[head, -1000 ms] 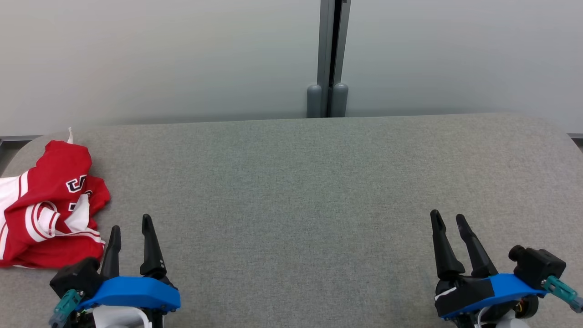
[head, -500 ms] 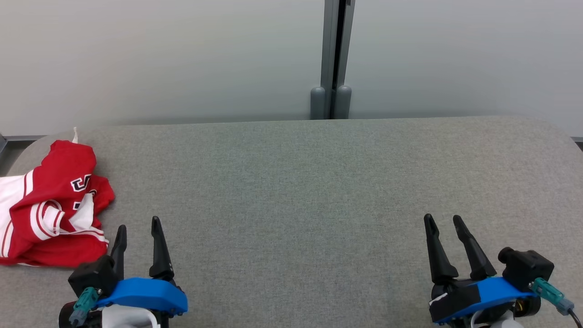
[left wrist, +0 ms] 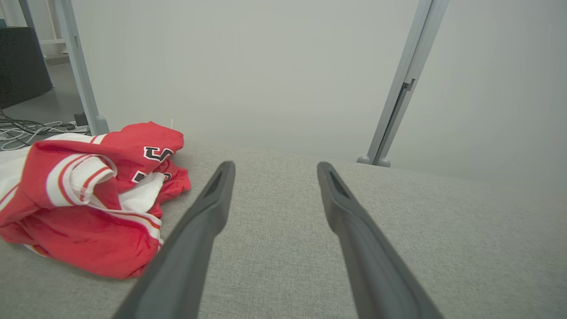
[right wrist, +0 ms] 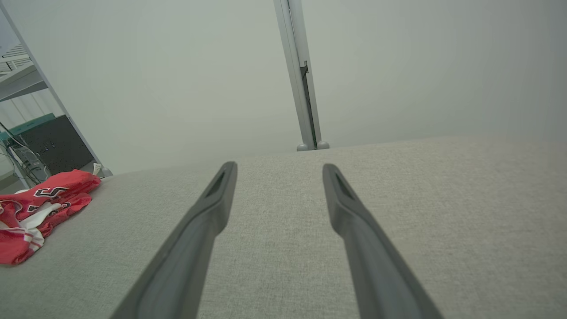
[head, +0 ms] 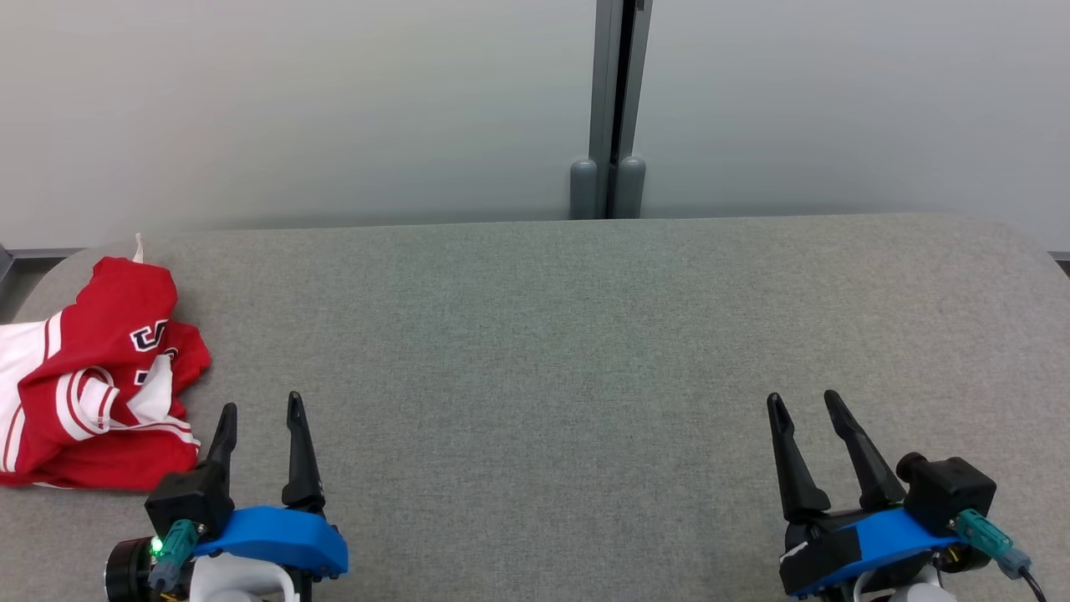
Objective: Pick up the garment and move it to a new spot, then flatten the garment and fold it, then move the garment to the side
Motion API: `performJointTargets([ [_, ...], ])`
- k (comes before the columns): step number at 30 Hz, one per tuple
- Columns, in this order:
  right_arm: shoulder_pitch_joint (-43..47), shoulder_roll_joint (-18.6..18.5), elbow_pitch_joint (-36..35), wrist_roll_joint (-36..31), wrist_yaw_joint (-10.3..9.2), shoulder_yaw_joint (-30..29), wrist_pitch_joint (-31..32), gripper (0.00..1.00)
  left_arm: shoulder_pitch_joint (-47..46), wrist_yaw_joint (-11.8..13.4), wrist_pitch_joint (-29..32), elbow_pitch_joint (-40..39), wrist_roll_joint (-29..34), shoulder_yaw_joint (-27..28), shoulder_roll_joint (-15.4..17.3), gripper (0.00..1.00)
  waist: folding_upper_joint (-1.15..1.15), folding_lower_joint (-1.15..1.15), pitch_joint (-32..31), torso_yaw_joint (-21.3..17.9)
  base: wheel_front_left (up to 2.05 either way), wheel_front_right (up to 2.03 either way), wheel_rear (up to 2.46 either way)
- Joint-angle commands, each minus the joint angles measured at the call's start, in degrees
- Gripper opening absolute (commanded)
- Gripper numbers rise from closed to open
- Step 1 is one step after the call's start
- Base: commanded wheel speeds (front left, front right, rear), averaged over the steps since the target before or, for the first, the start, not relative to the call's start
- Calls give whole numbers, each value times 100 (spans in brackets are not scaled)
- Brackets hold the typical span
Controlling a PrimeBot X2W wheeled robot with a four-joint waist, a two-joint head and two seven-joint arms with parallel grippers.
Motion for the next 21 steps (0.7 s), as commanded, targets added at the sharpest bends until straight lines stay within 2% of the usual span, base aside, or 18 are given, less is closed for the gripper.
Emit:
performJointTargets([
  [1,-69,-51,-6,-161,12,9,-57,100,-52,30,-48,-25,113,13,51,100,0,0,-6,-3,0,0,0],
  [17,-15,-56,160,-780,14,-108,-223,100,59,157,-1,28,510,5,97,100,0,0,-50,-1,0,0,0],
  [21,-29,-55,240,-730,12,-136,-216,100,67,160,62,23,427,-6,91,100,0,0,-54,1,0,0,0],
])
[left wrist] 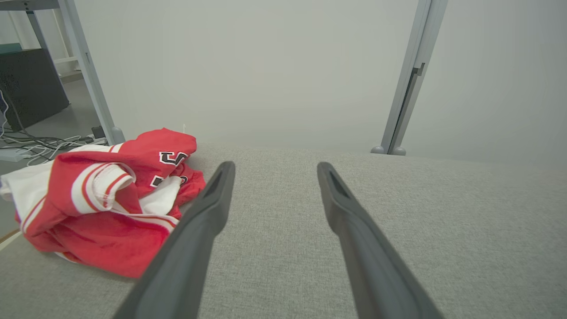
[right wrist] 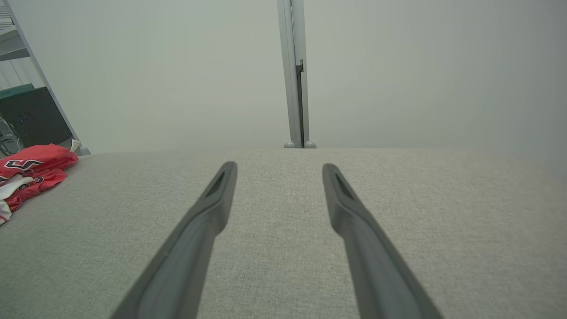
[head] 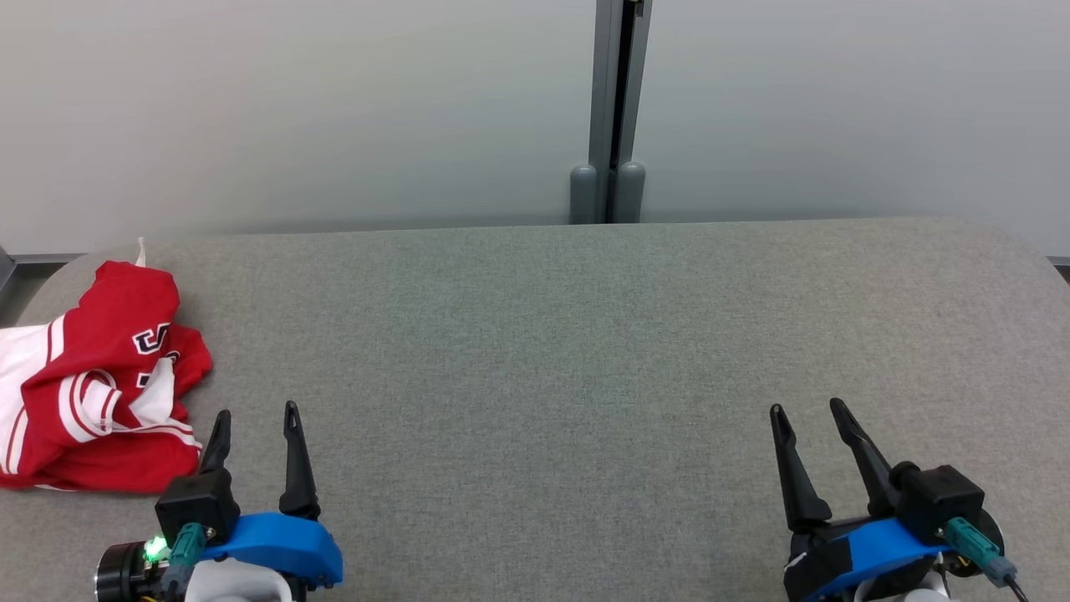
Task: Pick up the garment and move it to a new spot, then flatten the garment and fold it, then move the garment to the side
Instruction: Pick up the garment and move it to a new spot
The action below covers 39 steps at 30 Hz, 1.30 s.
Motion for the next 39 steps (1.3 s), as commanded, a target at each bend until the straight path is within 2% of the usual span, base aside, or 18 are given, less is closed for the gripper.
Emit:
performJointTargets([
  [1,-38,-44,43,8,7,-27,-27,100,11,13,24,-6,-34,9,7,100,0,0,-1,2,0,0,0],
  [23,-45,-41,187,137,7,-61,-26,100,54,123,76,-28,-176,-28,81,100,0,0,-41,84,0,0,0],
  [30,-16,-40,119,258,7,13,-24,100,11,145,33,-95,-183,-48,154,100,0,0,-47,439,0,0,0],
  [39,49,-41,79,256,7,-37,-24,100,26,199,-1,-202,-202,10,284,100,0,0,-2,1230,0,0,0],
])
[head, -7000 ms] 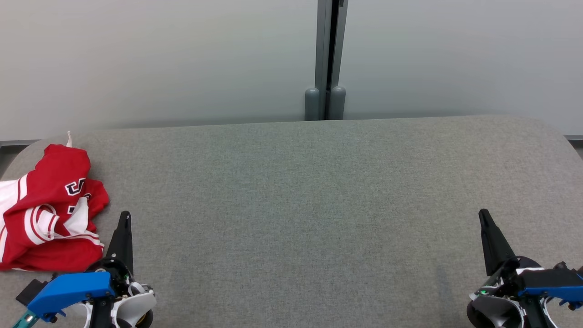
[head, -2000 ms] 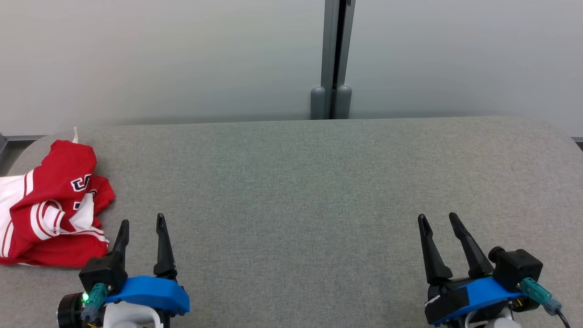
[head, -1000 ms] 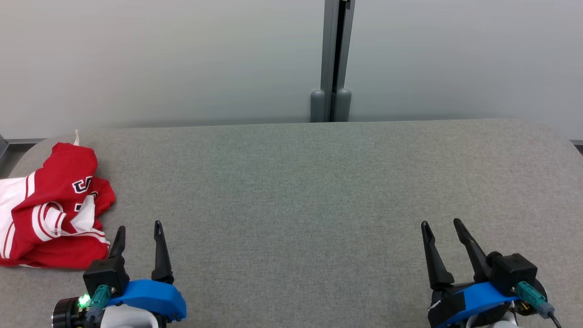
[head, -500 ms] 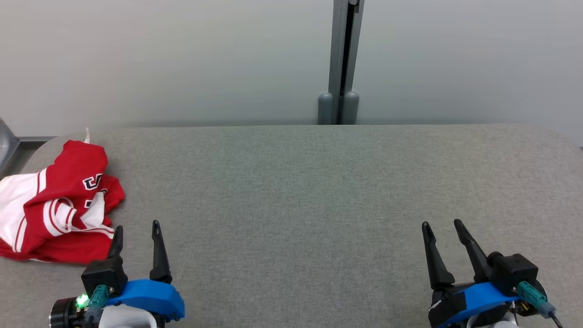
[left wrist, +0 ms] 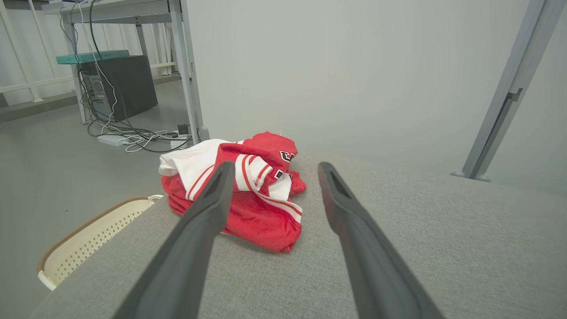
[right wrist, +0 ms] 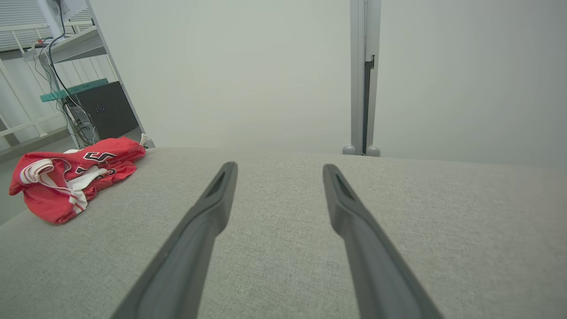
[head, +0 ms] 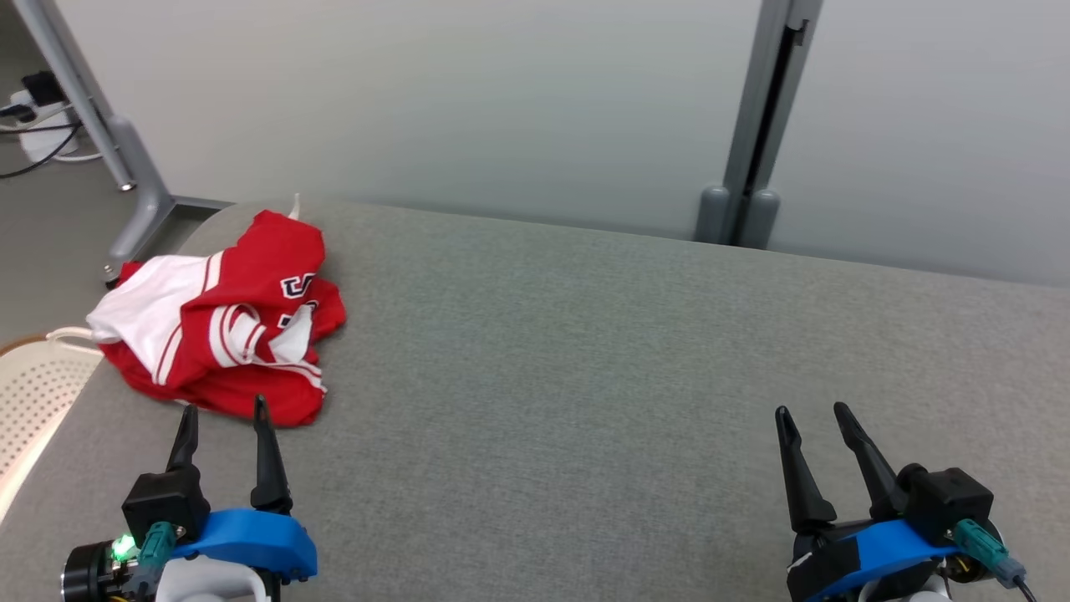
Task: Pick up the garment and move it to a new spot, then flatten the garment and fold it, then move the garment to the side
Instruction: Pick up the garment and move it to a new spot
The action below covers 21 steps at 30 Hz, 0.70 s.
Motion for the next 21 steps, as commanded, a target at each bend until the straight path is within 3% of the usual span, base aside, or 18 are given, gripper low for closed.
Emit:
performJointTargets([
  [1,40,-35,-25,-22,3,-22,-20,100,11,28,-7,-41,-18,29,54,100,0,0,121,237,0,0,0],
  [13,-14,-36,-45,-11,3,-28,-20,100,70,145,-14,-190,-140,163,165,100,0,0,215,1160,0,0,0],
  [21,-36,-36,-8,10,3,42,-20,100,143,211,-8,-270,-201,243,266,100,0,0,232,1536,0,0,0],
])
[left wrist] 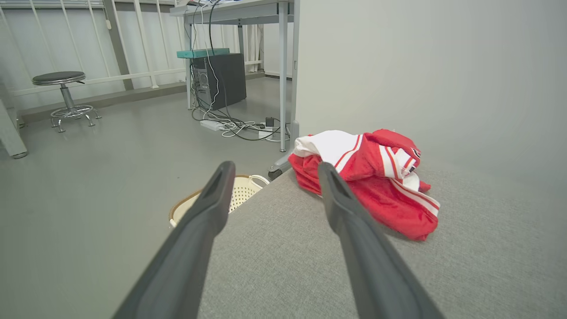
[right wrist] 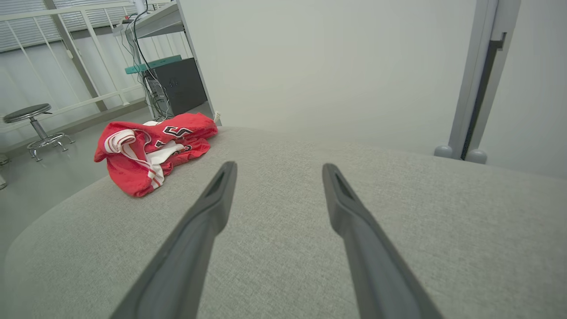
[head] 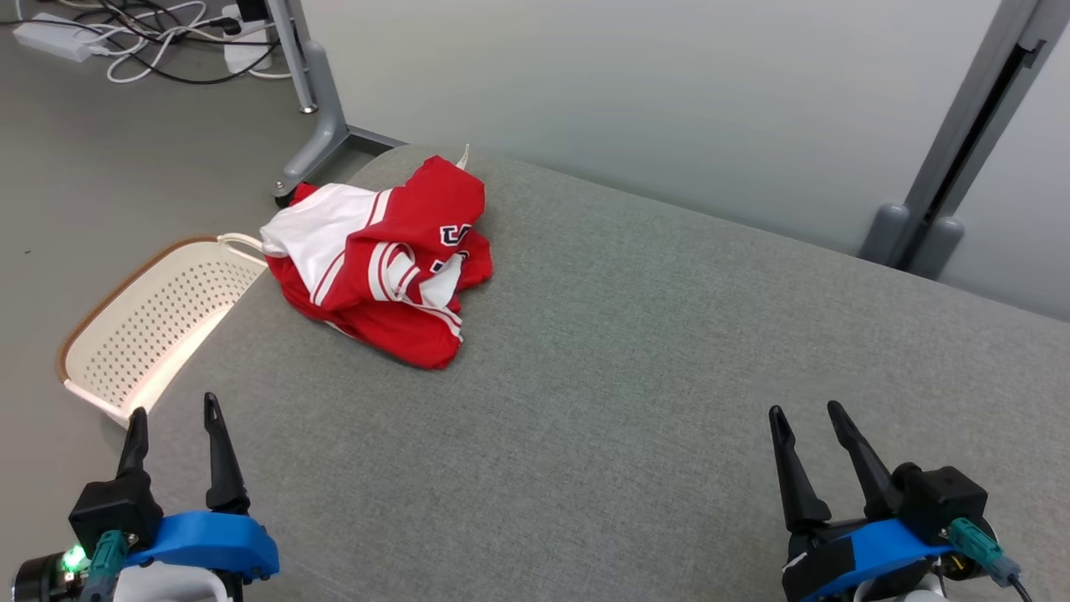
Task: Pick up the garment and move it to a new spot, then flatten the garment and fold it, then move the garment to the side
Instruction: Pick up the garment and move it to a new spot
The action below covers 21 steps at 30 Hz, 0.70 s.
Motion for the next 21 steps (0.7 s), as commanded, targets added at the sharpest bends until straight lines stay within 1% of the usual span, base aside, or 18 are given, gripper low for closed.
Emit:
performJointTargets([
  [1,-21,-38,12,11,3,-2,-20,100,31,28,-9,-11,-39,35,50,100,0,0,21,78,0,0,0],
  [6,-23,-36,33,18,3,37,-20,100,63,59,-45,-14,-75,59,64,100,0,0,8,160,0,0,0],
  [12,-22,-36,41,-13,3,67,-20,100,112,143,-27,-108,-124,81,59,100,0,0,-12,147,0,0,0],
  [17,-78,-38,10,-114,3,73,-20,100,-22,148,40,-227,-194,153,156,100,0,0,56,14,0,0,0],
  [21,-171,-38,-78,-275,3,20,-20,100,-367,47,21,-232,-341,319,327,100,0,0,246,-169,0,0,0],
])
